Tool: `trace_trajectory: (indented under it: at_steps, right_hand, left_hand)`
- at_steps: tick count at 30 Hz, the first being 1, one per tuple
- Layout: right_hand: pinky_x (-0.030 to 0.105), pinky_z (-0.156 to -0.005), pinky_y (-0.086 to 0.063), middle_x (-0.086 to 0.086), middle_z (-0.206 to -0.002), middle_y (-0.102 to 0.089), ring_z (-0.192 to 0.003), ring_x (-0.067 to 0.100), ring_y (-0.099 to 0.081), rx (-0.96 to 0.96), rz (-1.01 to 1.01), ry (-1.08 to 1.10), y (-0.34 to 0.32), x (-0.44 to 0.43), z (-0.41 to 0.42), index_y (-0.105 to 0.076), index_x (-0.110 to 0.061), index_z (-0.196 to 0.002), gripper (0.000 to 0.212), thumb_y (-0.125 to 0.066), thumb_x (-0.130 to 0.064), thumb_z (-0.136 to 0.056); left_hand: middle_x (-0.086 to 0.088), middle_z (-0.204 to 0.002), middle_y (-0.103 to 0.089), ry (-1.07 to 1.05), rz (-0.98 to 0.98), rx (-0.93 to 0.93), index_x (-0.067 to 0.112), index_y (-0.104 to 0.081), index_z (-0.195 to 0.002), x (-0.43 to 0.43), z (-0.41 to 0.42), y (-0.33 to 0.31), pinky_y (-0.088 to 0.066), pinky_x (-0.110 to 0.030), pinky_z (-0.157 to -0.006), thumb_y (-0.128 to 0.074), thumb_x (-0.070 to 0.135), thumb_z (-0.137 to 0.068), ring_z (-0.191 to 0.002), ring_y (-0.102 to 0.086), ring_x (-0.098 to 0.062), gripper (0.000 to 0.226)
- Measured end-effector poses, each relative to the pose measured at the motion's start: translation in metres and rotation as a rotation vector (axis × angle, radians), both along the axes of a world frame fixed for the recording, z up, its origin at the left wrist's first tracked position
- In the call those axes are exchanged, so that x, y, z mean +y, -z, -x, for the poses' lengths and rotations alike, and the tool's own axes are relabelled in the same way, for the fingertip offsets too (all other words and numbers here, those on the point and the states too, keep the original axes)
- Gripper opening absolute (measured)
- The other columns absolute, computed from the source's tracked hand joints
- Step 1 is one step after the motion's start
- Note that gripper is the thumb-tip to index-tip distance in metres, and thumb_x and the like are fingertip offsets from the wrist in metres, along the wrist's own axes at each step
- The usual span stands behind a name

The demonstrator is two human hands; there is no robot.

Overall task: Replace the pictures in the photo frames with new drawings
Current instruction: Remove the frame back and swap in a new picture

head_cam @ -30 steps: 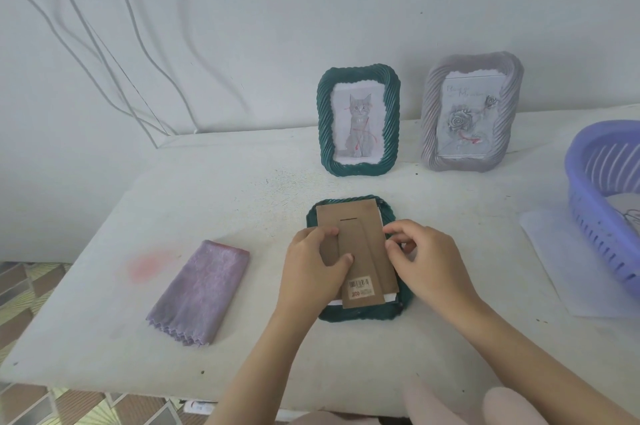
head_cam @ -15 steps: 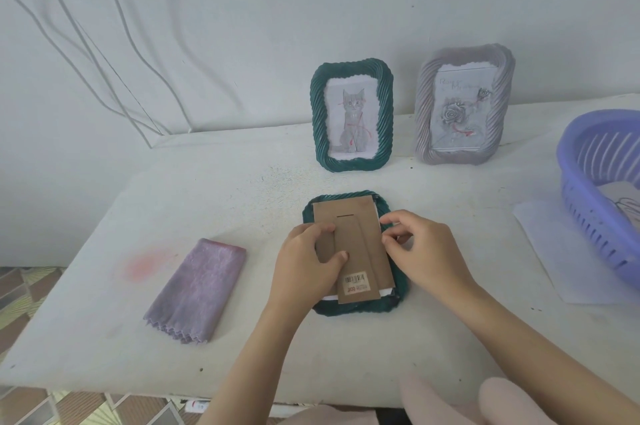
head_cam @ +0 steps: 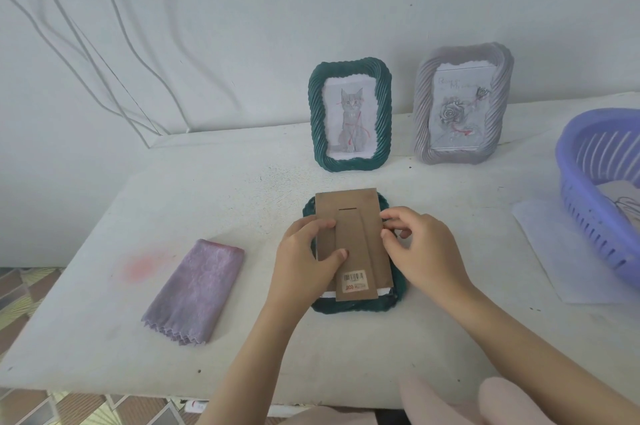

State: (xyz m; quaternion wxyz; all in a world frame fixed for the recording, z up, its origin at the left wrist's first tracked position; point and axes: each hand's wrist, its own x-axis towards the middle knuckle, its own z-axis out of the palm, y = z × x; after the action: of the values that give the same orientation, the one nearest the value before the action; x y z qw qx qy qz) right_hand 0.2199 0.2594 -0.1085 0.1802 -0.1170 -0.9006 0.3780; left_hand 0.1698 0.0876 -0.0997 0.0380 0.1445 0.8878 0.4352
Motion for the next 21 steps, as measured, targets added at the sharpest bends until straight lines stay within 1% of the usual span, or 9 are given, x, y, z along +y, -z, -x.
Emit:
trace_trajectory:
  at_steps: [2,3,5,7,9,12,16,18,21]
  right_hand:
    - [0.028,-0.077,-0.046,-0.006,-0.092,-0.071,-0.081,0.014,-0.060,-0.004,0.011,0.001,0.000,0.000,0.000,-0.065,-0.019,-0.106,0.025,-0.064,-0.014,-0.081]
    - [0.027,-0.076,-0.046,-0.006,-0.090,-0.071,-0.081,0.015,-0.059,-0.005,0.022,0.001,0.000,0.000,0.000,-0.065,-0.020,-0.106,0.025,-0.064,-0.014,-0.081]
    - [0.023,-0.075,-0.044,-0.008,-0.085,-0.068,-0.082,0.014,-0.060,-0.008,0.064,0.006,-0.001,0.001,0.000,-0.065,-0.021,-0.105,0.025,-0.064,-0.013,-0.081]
    - [0.015,-0.072,-0.043,-0.009,-0.081,-0.066,-0.080,0.012,-0.061,-0.014,0.122,0.015,-0.002,0.002,0.001,-0.066,-0.022,-0.102,0.024,-0.065,-0.012,-0.080]
    - [0.007,-0.069,-0.040,-0.009,-0.080,-0.067,-0.077,0.011,-0.061,-0.019,0.174,0.026,-0.004,0.003,0.004,-0.067,-0.024,-0.100,0.024,-0.066,-0.011,-0.080]
    - [0.001,-0.066,-0.038,-0.012,-0.077,-0.066,-0.074,0.008,-0.059,-0.026,0.213,0.020,-0.007,0.004,0.005,-0.068,-0.024,-0.100,0.024,-0.067,-0.012,-0.080]
    - [0.000,-0.065,-0.036,-0.021,-0.073,-0.062,-0.073,0.003,-0.056,-0.044,0.172,-0.003,-0.008,0.003,0.003,-0.068,-0.024,-0.100,0.023,-0.067,-0.014,-0.080]
    - [0.001,-0.065,-0.036,-0.023,-0.070,-0.060,-0.071,0.001,-0.054,-0.057,0.125,-0.015,-0.007,0.002,0.002,-0.068,-0.023,-0.101,0.023,-0.067,-0.015,-0.079]
    - [0.005,-0.064,-0.035,-0.018,-0.070,-0.063,-0.068,0.005,-0.051,-0.035,0.041,-0.024,-0.002,0.001,0.001,-0.069,-0.020,-0.101,0.023,-0.068,-0.015,-0.078]
  left_hand:
    - [0.019,-0.117,-0.049,-0.006,0.018,0.048,0.029,-0.062,-0.112,0.000,-0.001,-0.001,-0.036,-0.023,-0.093,-0.074,0.021,-0.073,-0.112,-0.041,-0.007,0.041]
    - [0.018,-0.118,-0.050,-0.008,0.002,0.044,0.030,-0.063,-0.111,0.000,0.000,-0.002,-0.038,-0.023,-0.092,-0.075,0.020,-0.072,-0.112,-0.043,-0.007,0.042]
    - [0.016,-0.119,-0.052,-0.013,-0.064,-0.012,0.027,-0.064,-0.110,0.001,0.001,-0.005,-0.045,-0.020,-0.084,-0.076,0.016,-0.071,-0.103,-0.050,-0.005,0.042]
    - [0.016,-0.115,-0.053,-0.018,-0.119,-0.069,0.025,-0.065,-0.110,0.002,0.001,-0.009,-0.046,-0.015,-0.075,-0.076,0.011,-0.071,-0.091,-0.053,0.002,0.043]
    - [0.020,-0.112,-0.054,-0.011,-0.161,-0.101,0.026,-0.064,-0.112,0.001,0.003,-0.014,-0.047,-0.011,-0.072,-0.076,0.009,-0.071,-0.084,-0.053,0.009,0.046]
    - [0.022,-0.108,-0.055,0.004,-0.164,-0.120,0.027,-0.062,-0.117,-0.001,0.006,-0.021,-0.049,-0.017,-0.078,-0.076,0.010,-0.071,-0.084,-0.054,0.006,0.050]
    - [0.013,-0.116,-0.055,0.037,-0.090,-0.135,0.024,-0.060,-0.121,-0.003,0.010,-0.023,-0.050,-0.025,-0.084,-0.076,0.012,-0.072,-0.089,-0.053,-0.001,0.053]
    - [0.010,-0.119,-0.055,0.041,-0.059,-0.140,0.024,-0.061,-0.121,-0.005,0.010,-0.021,-0.049,-0.026,-0.086,-0.076,0.013,-0.072,-0.089,-0.053,-0.003,0.052]
    - [0.008,-0.121,-0.053,0.043,-0.031,-0.147,0.023,-0.060,-0.121,-0.008,0.008,-0.017,-0.046,-0.022,-0.084,-0.076,0.014,-0.072,-0.090,-0.053,-0.005,0.052]
